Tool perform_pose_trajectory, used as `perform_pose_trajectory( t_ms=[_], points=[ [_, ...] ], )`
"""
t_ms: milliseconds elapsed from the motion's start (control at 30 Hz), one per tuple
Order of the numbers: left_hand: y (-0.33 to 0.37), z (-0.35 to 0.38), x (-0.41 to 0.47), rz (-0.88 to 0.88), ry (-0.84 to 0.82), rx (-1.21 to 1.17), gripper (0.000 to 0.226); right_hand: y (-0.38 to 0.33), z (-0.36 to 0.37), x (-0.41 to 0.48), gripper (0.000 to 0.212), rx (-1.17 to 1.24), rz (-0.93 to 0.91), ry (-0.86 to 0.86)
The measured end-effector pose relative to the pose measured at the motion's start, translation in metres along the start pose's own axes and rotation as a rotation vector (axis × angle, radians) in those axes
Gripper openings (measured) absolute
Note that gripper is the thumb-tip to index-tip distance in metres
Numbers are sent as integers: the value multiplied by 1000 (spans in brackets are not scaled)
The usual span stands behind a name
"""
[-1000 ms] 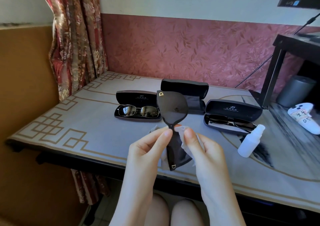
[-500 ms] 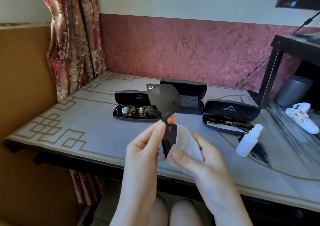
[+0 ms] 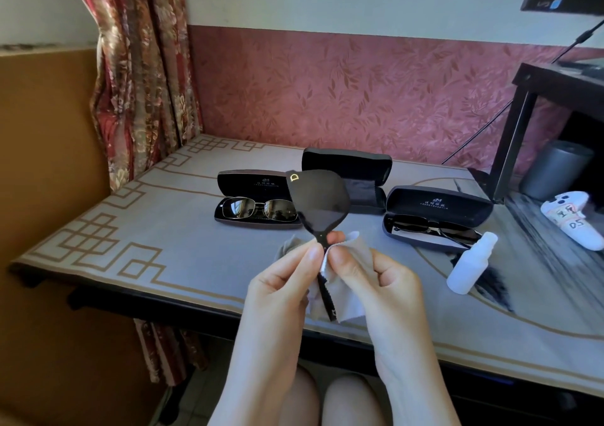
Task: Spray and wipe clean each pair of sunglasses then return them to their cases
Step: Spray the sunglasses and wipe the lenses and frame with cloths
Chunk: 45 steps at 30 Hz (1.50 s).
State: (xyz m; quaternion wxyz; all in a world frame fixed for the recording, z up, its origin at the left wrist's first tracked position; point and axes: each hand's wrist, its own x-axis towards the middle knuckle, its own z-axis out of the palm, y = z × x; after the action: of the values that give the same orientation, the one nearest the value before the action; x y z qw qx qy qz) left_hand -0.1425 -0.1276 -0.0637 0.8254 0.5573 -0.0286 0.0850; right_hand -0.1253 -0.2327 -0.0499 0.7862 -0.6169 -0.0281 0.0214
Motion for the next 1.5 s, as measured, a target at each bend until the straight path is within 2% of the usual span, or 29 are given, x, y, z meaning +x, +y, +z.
perform_pose_trajectory(
  t_ms=[100, 167, 367, 467, 567, 667, 767, 933, 1067, 1233, 1367, 1500],
  points=[
    [-2, -1, -1, -4, -18, 32, 32, -3, 4, -1, 34, -10, -1, 46],
    [-2, -2, -1, -9, -35, 42, 32, -6, 4, -2, 31, -12, 8, 38],
    [1, -7, 3, -28, -36, 11, 28, -12, -1, -1, 19, 49, 32, -111],
    [3, -7, 4, -40, -26, -31, 31, -11, -3, -2, 24, 62, 75, -187],
    [4, -6, 3, -32, -32, -28, 33, -9, -2, -2, 28, 82, 102, -142],
    [2, -3, 0, -9, -22, 10, 30, -8, 1, -2, 27, 59, 74, -27],
    [0, -1, -3, 21, -9, 67, 38, -7, 2, -1, 32, 33, 77, 29],
    [2, -4, -2, 19, 35, 50, 34, -5, 0, -1, 21, 28, 49, -79],
    [1, -4, -2, 29, 71, 24, 27, -8, -5, -2, 32, 34, 70, -175],
    [5, 1, -1, -21, 114, -93, 30, -8, -12, -3, 43, -98, 32, -263],
    [9, 3, 0, -24, 112, -124, 29, -7, -21, -2, 42, -209, -39, -302],
    [11, 7, -1, 0, 118, -82, 27, -7, -26, -1, 40, -221, -52, -300]
  ],
)
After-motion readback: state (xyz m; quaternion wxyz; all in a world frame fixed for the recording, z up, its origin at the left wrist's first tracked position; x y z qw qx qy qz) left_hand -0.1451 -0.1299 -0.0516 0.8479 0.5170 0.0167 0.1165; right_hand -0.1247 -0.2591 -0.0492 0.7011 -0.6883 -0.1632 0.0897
